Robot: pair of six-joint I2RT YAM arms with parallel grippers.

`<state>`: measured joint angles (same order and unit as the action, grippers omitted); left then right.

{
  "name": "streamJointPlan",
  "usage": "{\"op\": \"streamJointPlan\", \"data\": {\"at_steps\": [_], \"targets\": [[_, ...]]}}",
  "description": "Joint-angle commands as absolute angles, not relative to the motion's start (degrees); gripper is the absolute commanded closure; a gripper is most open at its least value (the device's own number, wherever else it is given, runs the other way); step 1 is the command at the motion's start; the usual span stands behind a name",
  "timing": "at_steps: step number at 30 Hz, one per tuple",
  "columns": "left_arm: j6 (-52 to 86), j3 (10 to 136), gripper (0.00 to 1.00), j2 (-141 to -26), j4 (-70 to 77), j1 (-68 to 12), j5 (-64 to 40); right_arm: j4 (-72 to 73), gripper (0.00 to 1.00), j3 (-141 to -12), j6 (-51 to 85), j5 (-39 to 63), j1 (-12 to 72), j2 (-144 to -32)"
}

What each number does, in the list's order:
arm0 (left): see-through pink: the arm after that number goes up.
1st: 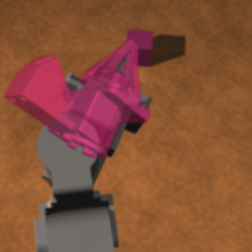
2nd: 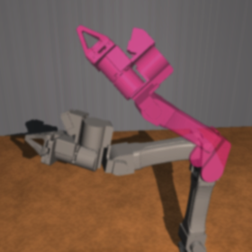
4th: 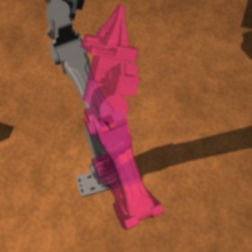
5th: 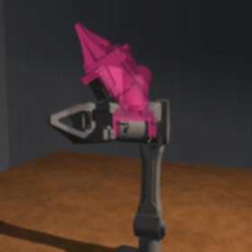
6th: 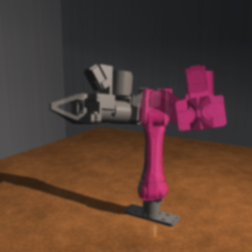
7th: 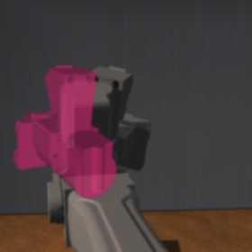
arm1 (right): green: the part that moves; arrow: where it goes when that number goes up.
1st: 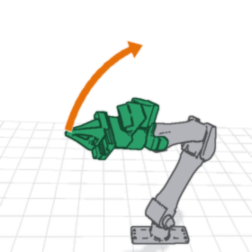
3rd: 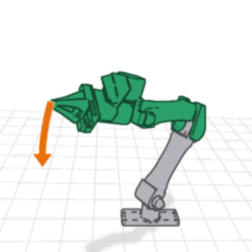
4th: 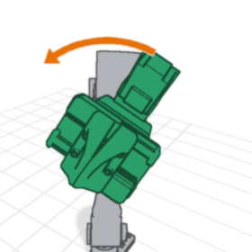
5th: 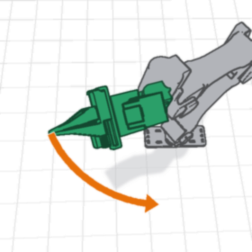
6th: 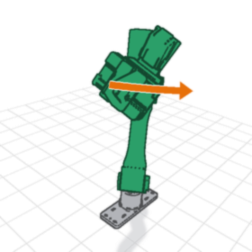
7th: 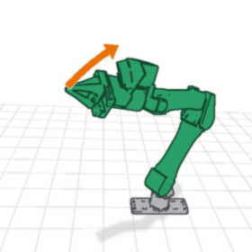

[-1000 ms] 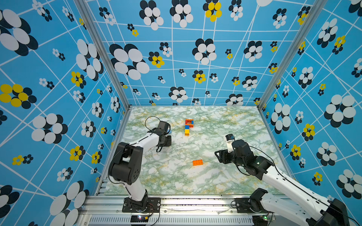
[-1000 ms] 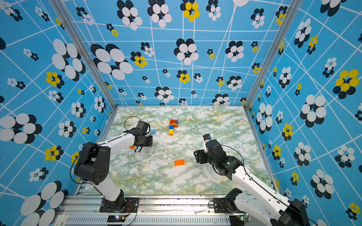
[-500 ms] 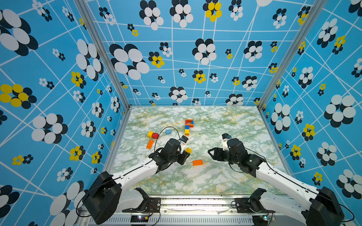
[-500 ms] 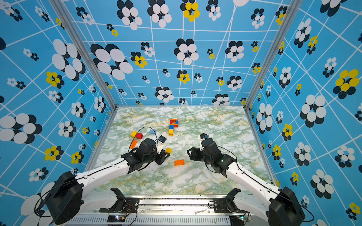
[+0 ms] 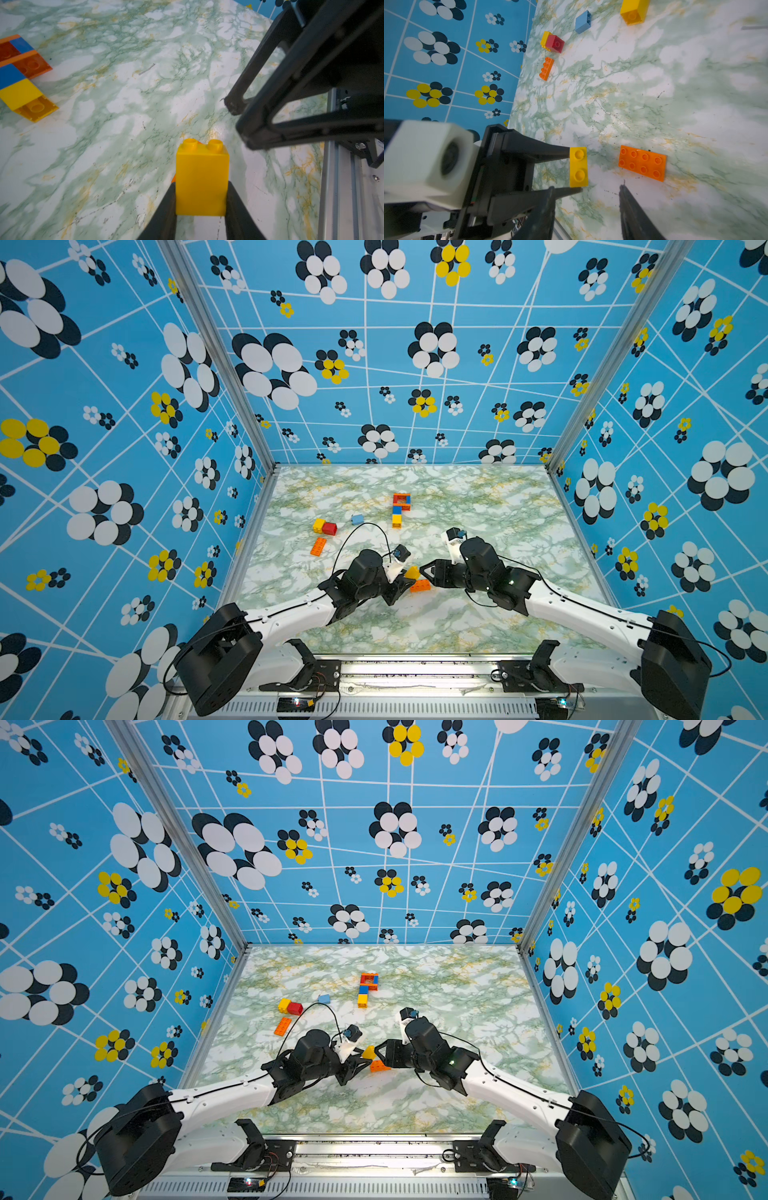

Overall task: Assemble the letter p with lego
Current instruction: Assemble the lego brick with the lego brick.

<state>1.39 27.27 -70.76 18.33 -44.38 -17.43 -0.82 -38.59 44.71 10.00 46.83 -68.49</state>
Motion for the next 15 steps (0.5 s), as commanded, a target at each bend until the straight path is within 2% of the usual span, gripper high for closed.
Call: {"op": "streamJointPlan", "data": {"at_steps": [1, 8, 12, 15], "targets": [[0.3, 26.7, 0.78, -69.9, 22.3, -44.9, -20.8, -0.4, 0.53, -40.6, 46.7, 10.3, 47.6, -69.5], [-0.1, 27.2, 0.79, -71.2, 22.9, -45.8, -22.4, -0.5, 0.58, -40.3, 48.3, 8.3, 48.9, -69.8], [-0.9, 27.2, 0.79, -71.5, 22.4, -46.0, -21.9, -1.2, 0.67, -40.6, 48.2, 8.6, 48.9, -70.4], [-1.6, 27.3, 0.78, -71.5, 21.5, -46.1, -20.7, -3.4, 0.79, -42.4, 46.8, 8.6, 48.9, -71.8]]}}
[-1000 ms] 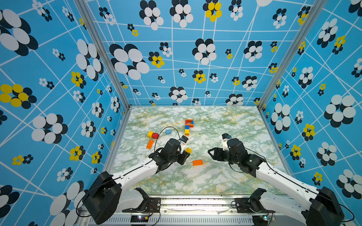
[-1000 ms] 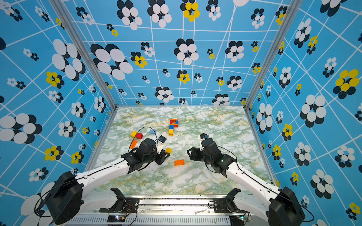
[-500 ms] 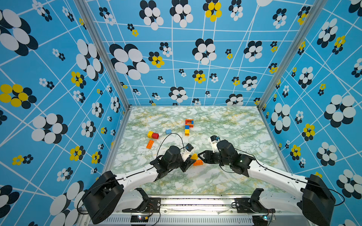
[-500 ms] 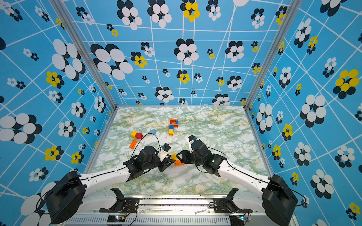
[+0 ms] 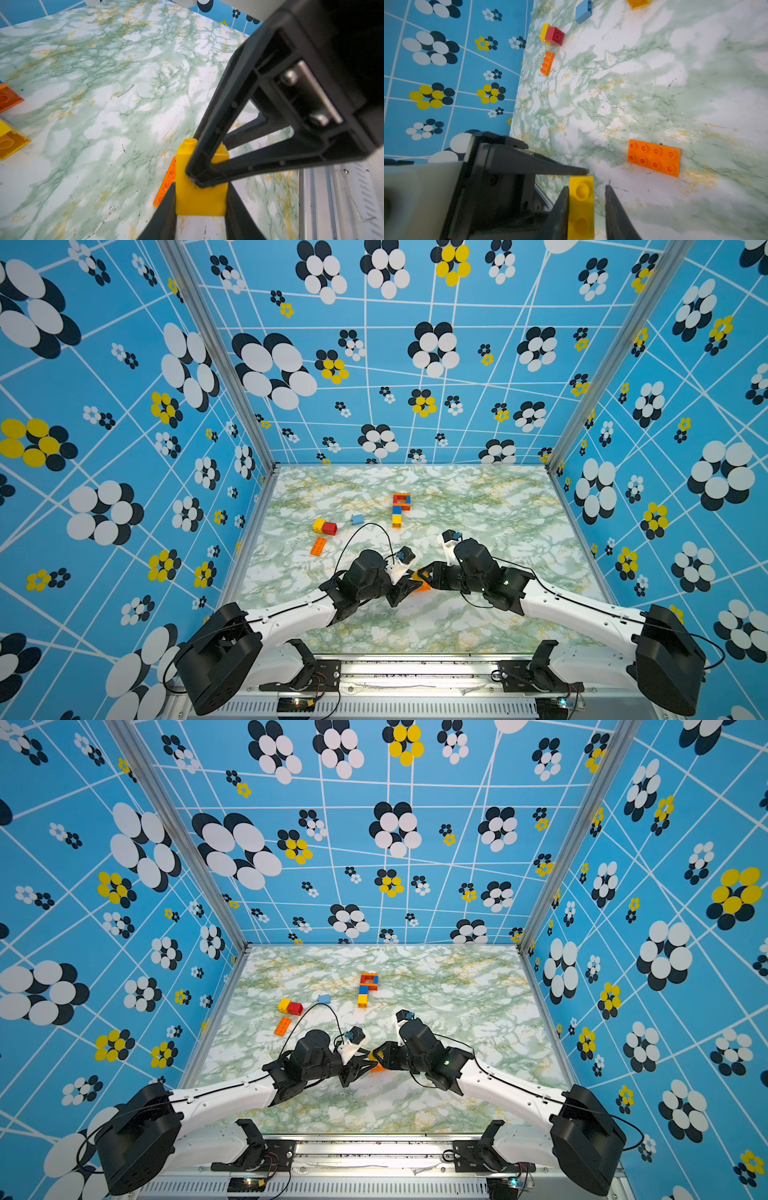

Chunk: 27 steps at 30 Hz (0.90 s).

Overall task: Assemble the letter p with lego
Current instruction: Assemble the lego brick with the lego brick.

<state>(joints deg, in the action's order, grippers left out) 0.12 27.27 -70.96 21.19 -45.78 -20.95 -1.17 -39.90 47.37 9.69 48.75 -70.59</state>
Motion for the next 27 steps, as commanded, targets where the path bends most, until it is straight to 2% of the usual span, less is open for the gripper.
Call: {"op": "streamJointPlan", "data": {"at_steps": [1, 3, 5, 9, 11, 15, 22, 27], "targets": [[-1.8, 27.5, 0.78, -71.5, 21.1, -46.0, -20.4, -4.4, 0.83, -43.4, 46.0, 8.7, 48.9, -72.4], [-1.9, 27.8, 0.76, -71.5, 20.5, -46.2, -20.3, -5.4, 0.87, -44.4, 45.1, 8.6, 48.9, -73.0], [-1.4, 28.1, 0.71, -71.2, 20.0, -46.1, -20.6, -6.2, 0.92, -44.6, 44.3, 6.9, 48.9, -72.5], [-0.9, 26.7, 0.44, -70.0, 20.5, -46.0, -20.4, -8.3, 0.96, -44.1, 42.9, 1.4, 48.9, -70.3], [-0.5, 26.6, 0.34, -69.1, 19.6, -45.6, -19.6, -9.5, 0.97, -44.4, 41.6, -0.8, 49.0, -70.4], [4.2, 24.3, 0.1, -65.9, 21.3, -42.2, -14.3, -11.1, 1.0, -43.3, 40.9, -8.3, 49.0, -71.6], [18.3, 23.0, 0.08, -64.3, 18.8, -26.2, -14.0, -8.4, 1.0, -40.9, 40.3, -16.2, 54.0, -75.2], [21.3, 22.4, 0.08, -64.8, 18.1, -22.9, -12.7, -6.7, 1.0, -40.8, 40.6, -22.3, 57.2, -80.0]]}}
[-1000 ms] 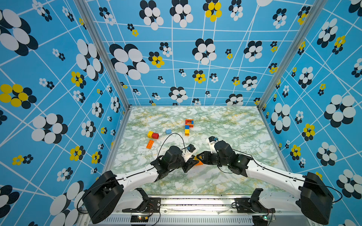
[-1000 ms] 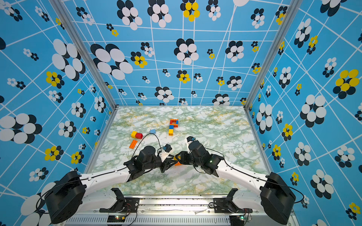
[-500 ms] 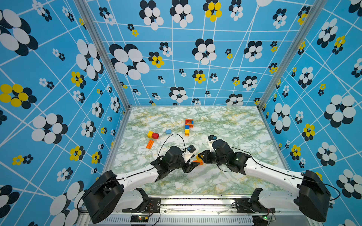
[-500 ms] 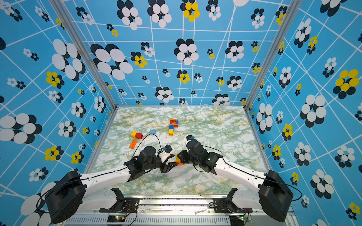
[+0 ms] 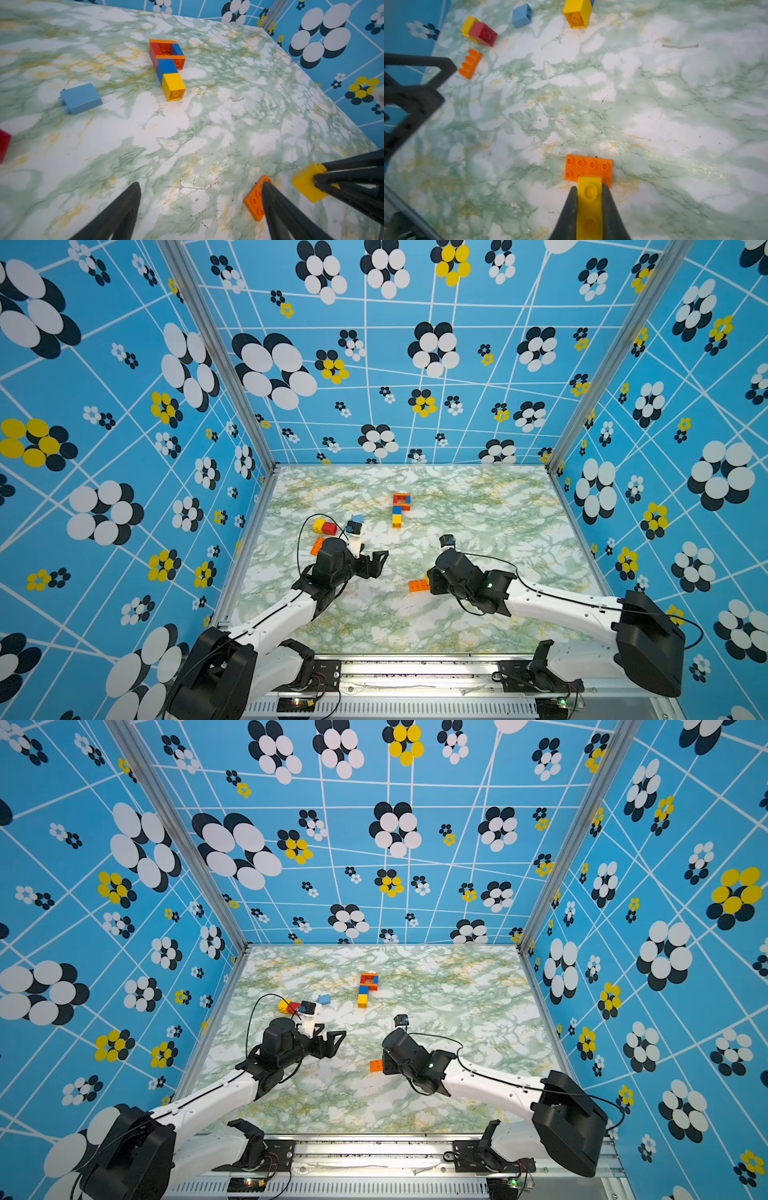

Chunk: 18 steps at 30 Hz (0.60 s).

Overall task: Assemble the letter p with lego
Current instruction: Assemble the lego brick with the lego brick.

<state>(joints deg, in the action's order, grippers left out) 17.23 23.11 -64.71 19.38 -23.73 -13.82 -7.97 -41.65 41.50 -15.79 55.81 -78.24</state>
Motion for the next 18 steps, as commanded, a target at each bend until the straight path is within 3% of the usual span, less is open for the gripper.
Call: {"op": "streamJointPlan", "data": {"at_steps": [1, 4, 5, 18], "targets": [[21.5, 22.5, 0.08, -64.9, 17.4, -22.6, -12.1, -6.4, 1.0, -40.7, 40.7, -23.8, 57.6, -80.8], [22.0, 22.7, 0.07, -65.8, 16.4, -21.9, -11.5, -4.6, 1.0, -40.3, 41.2, -25.8, 58.1, -82.8], [22.1, 22.8, 0.0, -65.9, 16.2, -21.7, -11.6, -4.2, 1.0, -40.3, 41.2, -26.2, 58.2, -83.4], [21.8, 21.5, 0.01, -62.6, 15.4, -21.1, -8.9, -3.7, 1.0, -41.0, 42.9, -31.2, 61.1, -86.5]]}}
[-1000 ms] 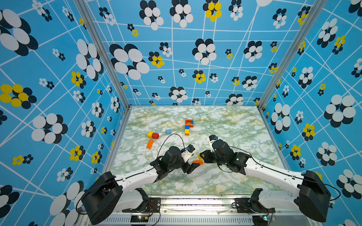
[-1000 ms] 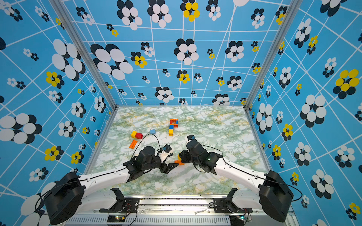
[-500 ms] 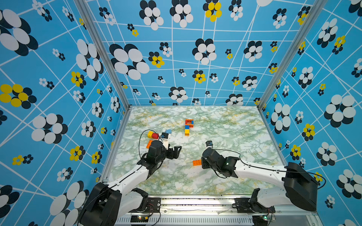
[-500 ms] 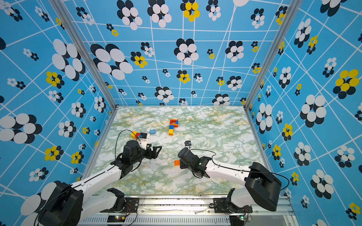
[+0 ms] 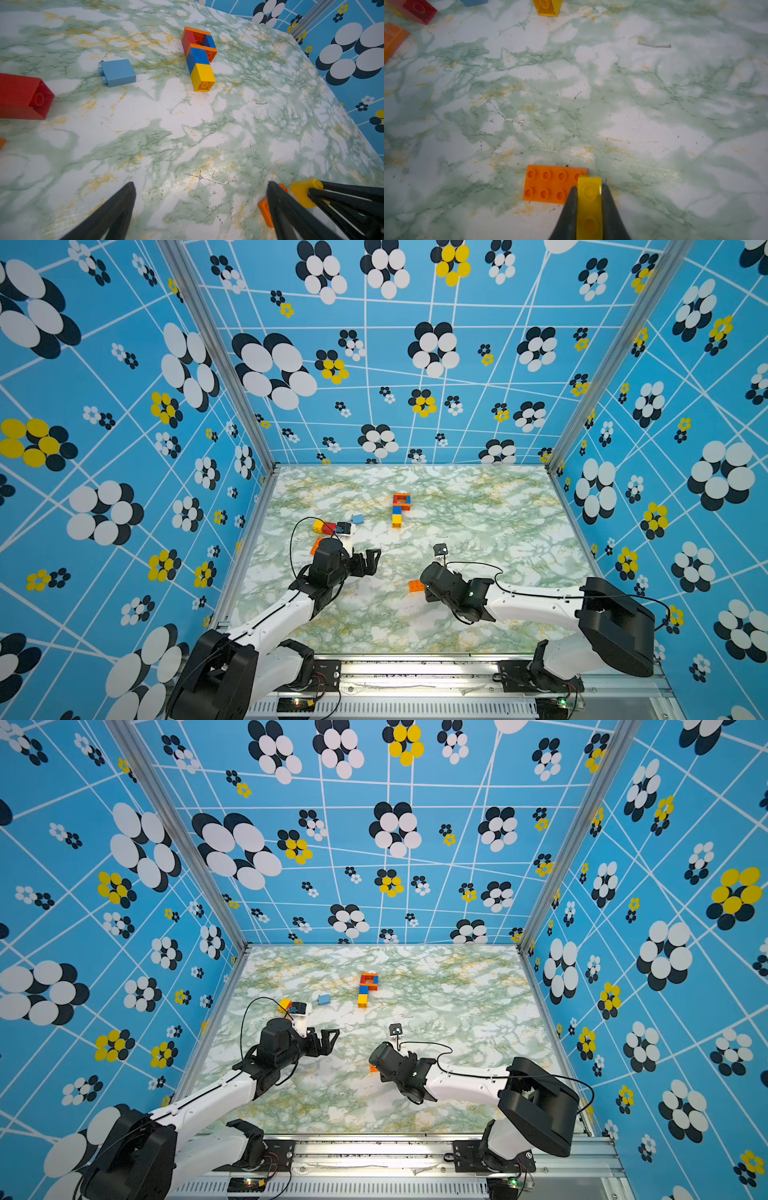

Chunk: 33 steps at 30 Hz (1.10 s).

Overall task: Assemble the letter p with lego
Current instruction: Assemble the lego brick with the lego brick.

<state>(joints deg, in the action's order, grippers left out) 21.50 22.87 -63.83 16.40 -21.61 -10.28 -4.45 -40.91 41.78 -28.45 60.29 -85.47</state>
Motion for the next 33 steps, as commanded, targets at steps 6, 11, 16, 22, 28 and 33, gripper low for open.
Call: {"op": "streamJointPlan", "data": {"at_steps": [6, 11, 16, 22, 28, 33], "targets": [[21.9, 21.6, 0.01, -62.8, 15.3, -21.1, -9.3, -2.9, 1.0, -41.8, 43.0, -31.5, 62.4, -88.2], [21.9, 21.5, 0.01, -62.2, 15.2, -21.1, -9.6, -4.2, 1.0, -42.7, 44.5, -32.6, 62.9, -89.9], [21.7, 21.5, 0.01, -61.4, 14.7, -21.1, -9.4, -5.5, 1.0, -43.2, 44.5, -32.7, 63.3, -90.6], [21.0, 21.1, 0.01, -58.7, 13.3, -21.0, -6.9, -6.9, 1.0, -42.0, 44.9, -33.4, 64.5, -90.2], [20.6, 20.6, 0.01, -56.6, 12.3, -21.0, -4.9, -7.8, 1.0, -42.8, 46.3, -34.5, 65.9, -93.5], [20.3, 20.4, 0.01, -55.4, 11.7, -20.9, -4.1, -8.3, 1.0, -43.5, 47.2, -34.5, 66.1, -95.9]]}}
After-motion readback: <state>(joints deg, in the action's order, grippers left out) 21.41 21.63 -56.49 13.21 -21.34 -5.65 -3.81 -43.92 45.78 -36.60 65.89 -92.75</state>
